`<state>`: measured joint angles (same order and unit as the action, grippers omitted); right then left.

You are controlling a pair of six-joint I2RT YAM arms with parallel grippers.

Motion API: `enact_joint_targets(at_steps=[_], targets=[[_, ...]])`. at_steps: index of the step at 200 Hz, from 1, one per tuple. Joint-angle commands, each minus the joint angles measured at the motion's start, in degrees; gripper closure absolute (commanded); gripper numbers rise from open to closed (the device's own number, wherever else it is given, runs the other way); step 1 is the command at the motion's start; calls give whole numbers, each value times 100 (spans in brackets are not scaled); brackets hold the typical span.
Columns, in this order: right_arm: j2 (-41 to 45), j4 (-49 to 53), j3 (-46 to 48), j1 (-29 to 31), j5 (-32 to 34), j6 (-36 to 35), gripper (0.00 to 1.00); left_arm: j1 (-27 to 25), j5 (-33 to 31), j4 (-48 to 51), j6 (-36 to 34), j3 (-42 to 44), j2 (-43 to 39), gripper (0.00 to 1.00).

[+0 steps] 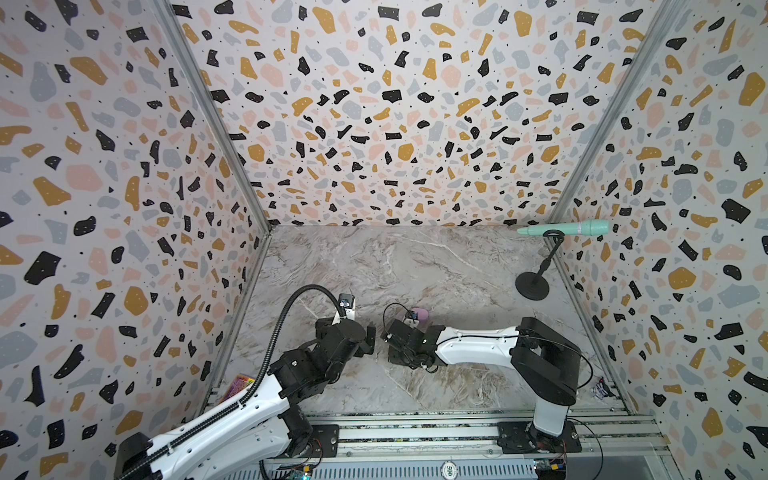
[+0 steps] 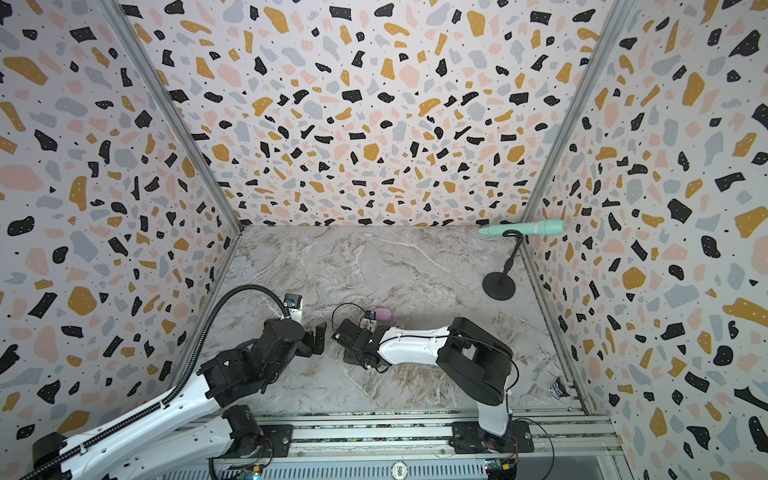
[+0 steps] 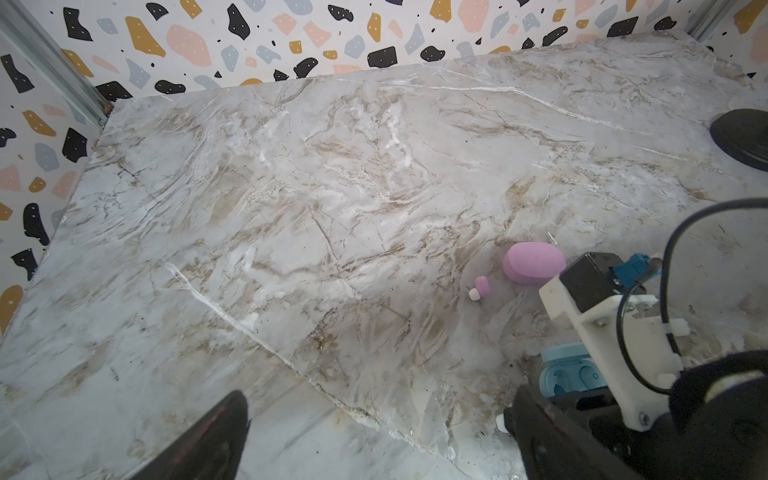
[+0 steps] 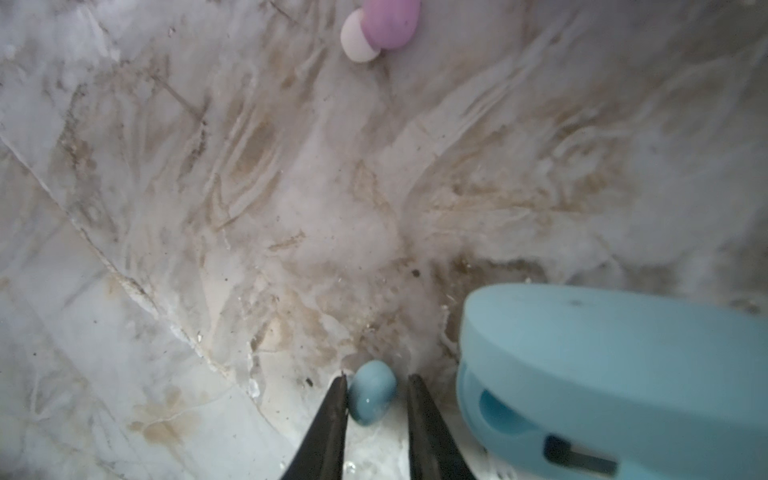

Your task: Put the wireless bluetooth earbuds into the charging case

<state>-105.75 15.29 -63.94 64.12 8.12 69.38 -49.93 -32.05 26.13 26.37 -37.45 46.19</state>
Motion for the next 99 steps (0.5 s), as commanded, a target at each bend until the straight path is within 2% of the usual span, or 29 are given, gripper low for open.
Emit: enact_joint_targets(at_steps=[1,99], targets=[[-48,64,-171,-22,3,29,74,33,-3,-117,-17,-124,-94,0],[-165,-40,-196,-40,-82,-35,76,31,94,-177,-59,-97,-119,0]])
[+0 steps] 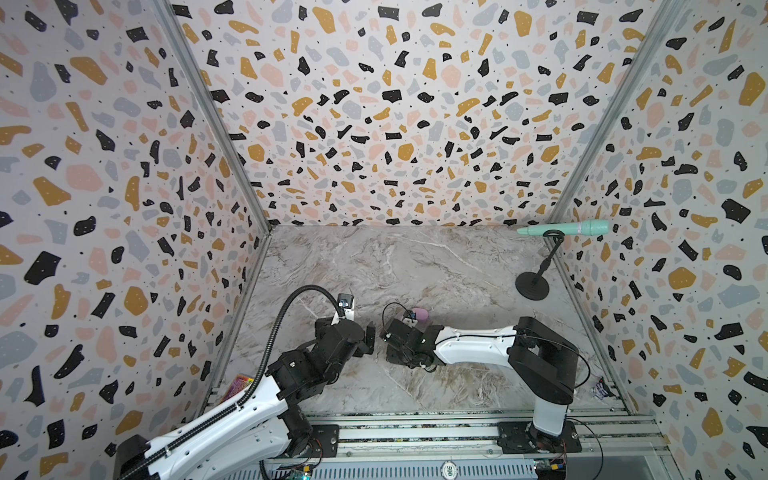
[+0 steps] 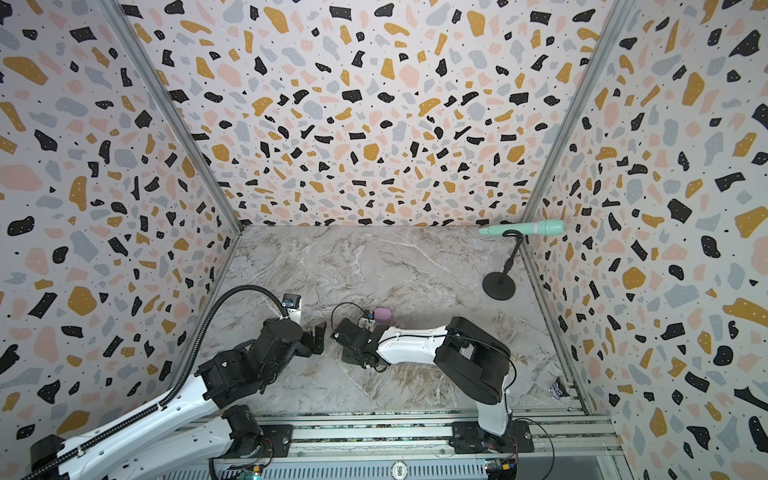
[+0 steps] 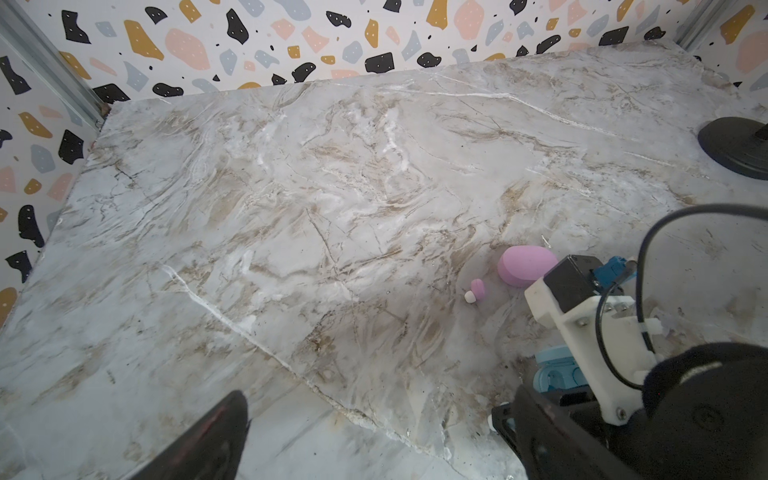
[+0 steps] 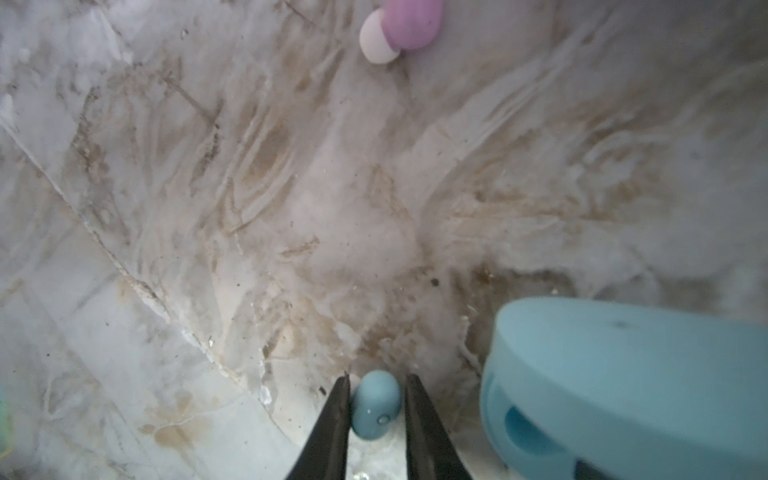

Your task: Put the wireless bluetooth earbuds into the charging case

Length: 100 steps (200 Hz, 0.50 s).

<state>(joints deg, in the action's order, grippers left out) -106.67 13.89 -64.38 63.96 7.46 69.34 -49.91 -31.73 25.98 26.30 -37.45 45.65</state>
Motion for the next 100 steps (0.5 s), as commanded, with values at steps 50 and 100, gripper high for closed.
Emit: enact_joint_targets(at_steps=[50,100], targets=[[-63,96,-158,-24,-13,-68,79,26,83,-176,-68,-83,-69,0],[27,104,-130,-24,1,-89,80,31,94,-191,-88,-72,-91,0]])
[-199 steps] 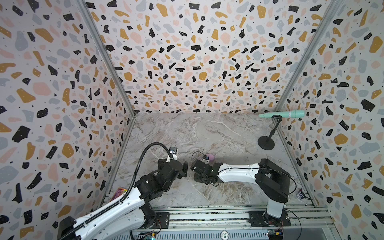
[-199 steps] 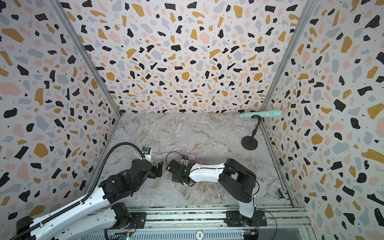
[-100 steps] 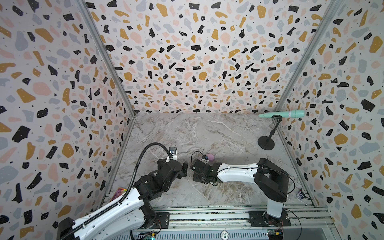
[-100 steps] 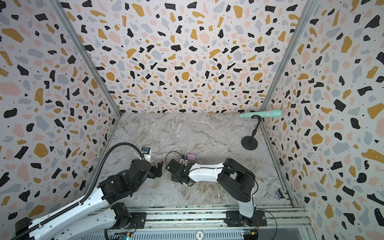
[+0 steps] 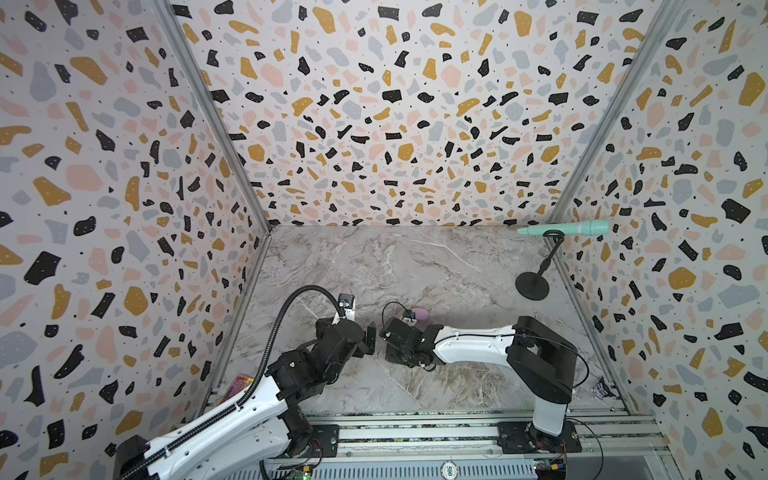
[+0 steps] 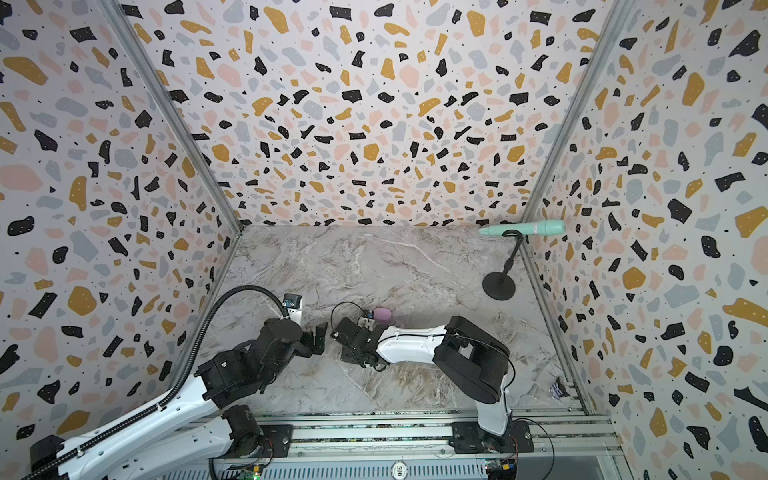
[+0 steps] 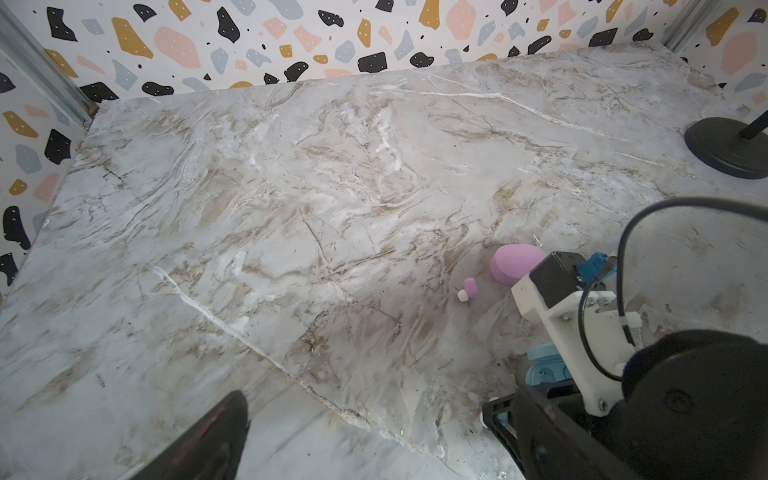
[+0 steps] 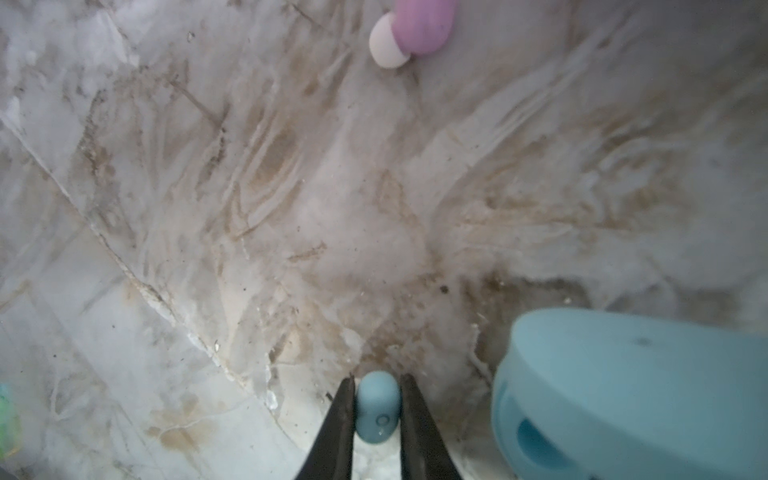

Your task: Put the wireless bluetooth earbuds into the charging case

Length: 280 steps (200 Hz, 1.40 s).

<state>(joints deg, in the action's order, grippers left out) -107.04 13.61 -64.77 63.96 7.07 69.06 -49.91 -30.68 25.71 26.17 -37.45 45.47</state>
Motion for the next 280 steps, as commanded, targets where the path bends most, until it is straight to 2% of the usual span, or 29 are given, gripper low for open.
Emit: enact_joint_targets(at_steps=[1,135,225,280], targets=[[67,128,-94,-24,40,-64,80,32,-10,-164,-76,-75,-74,0],[671,491,-27,72,598,-106,83,29,7,-213,-100,-44,-111,0],[1266,740,503,81,928,64,83,31,46,-246,-121,-32,-127,0],[1309,724,638,31,936,96,83,27,79,-253,-130,-31,-105,0]])
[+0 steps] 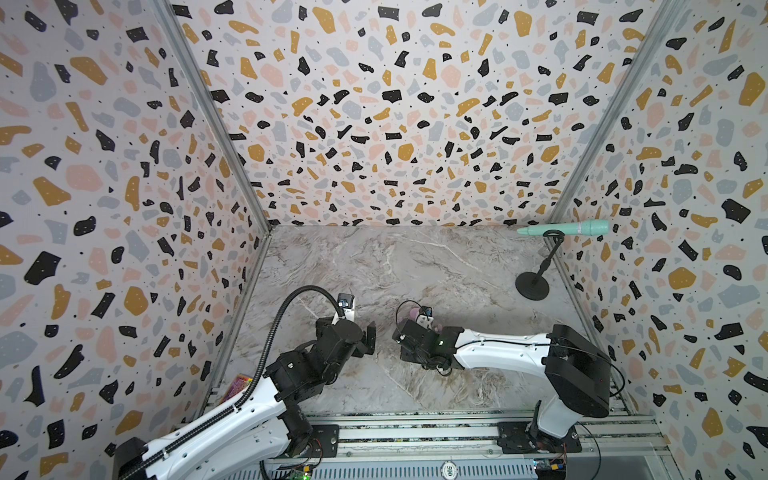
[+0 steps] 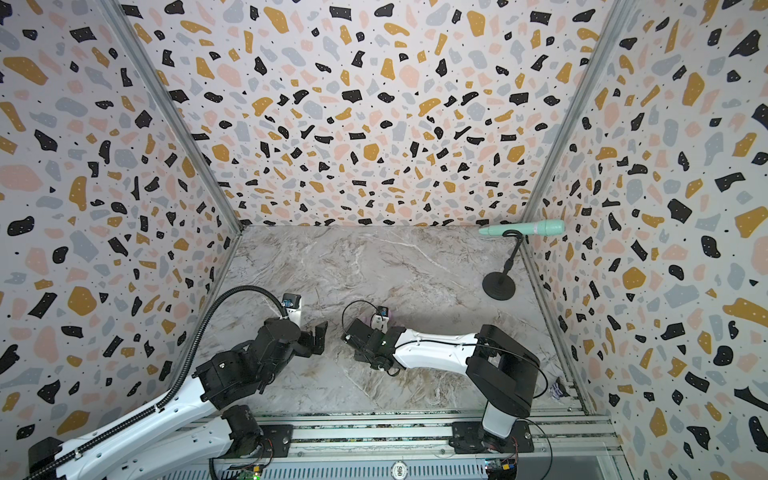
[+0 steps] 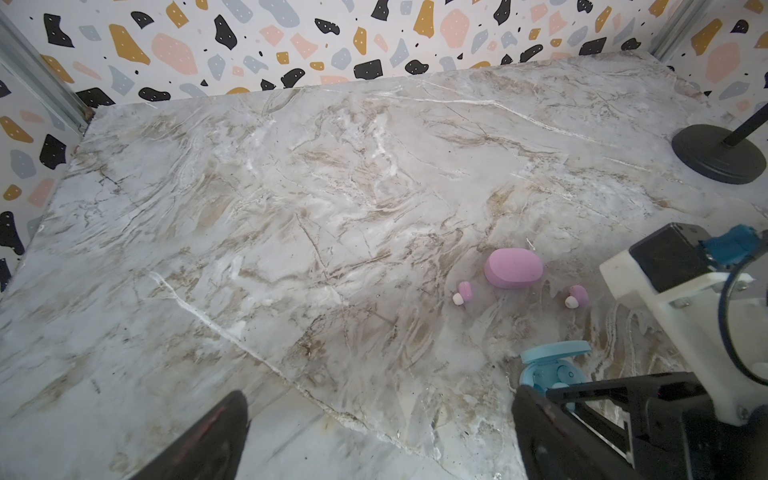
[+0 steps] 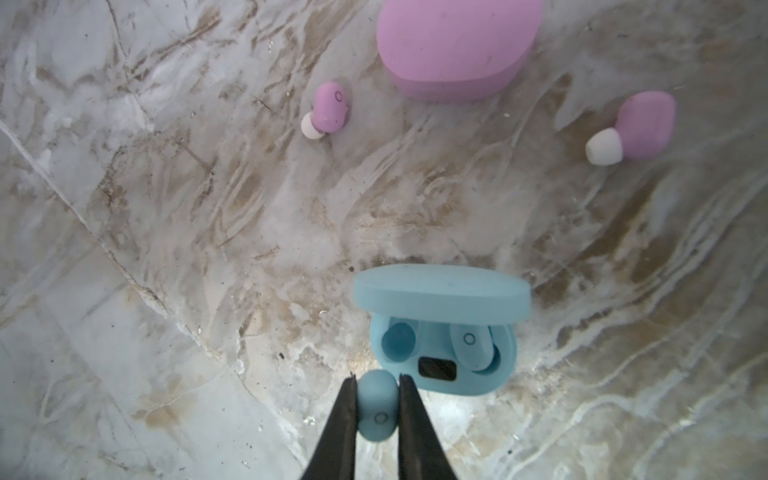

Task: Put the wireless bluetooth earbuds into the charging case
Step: 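Lift the light-blue earbud with the right gripper and carry it over the case, then lower the held earbud into the empty case slot and open the right gripper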

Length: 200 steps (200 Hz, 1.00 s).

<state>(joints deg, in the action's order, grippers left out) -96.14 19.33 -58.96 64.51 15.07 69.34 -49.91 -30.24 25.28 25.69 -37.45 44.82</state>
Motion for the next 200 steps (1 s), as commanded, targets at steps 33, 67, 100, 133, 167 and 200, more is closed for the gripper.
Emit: enact_joint_targets(at_steps=[33,67,100,133,167,200], targets=[[180,82,85,-95,88,37,83,34,46,-229,-82,-23,-26,0],[139,27,111,-166,41,13,83,30,61,-231,-84,-25,-8,0],[97,-18,103,-214,27,-17,83,29,78,-238,-100,-20,3,0],[59,-60,99,-262,-21,-43,84,34,97,-243,-98,-18,9,0],[23,-103,103,-271,-48,-60,84,29,94,-244,-108,-19,9,0],[-34,-114,109,-270,-82,-59,84,34,108,-243,-109,-14,9,0]])
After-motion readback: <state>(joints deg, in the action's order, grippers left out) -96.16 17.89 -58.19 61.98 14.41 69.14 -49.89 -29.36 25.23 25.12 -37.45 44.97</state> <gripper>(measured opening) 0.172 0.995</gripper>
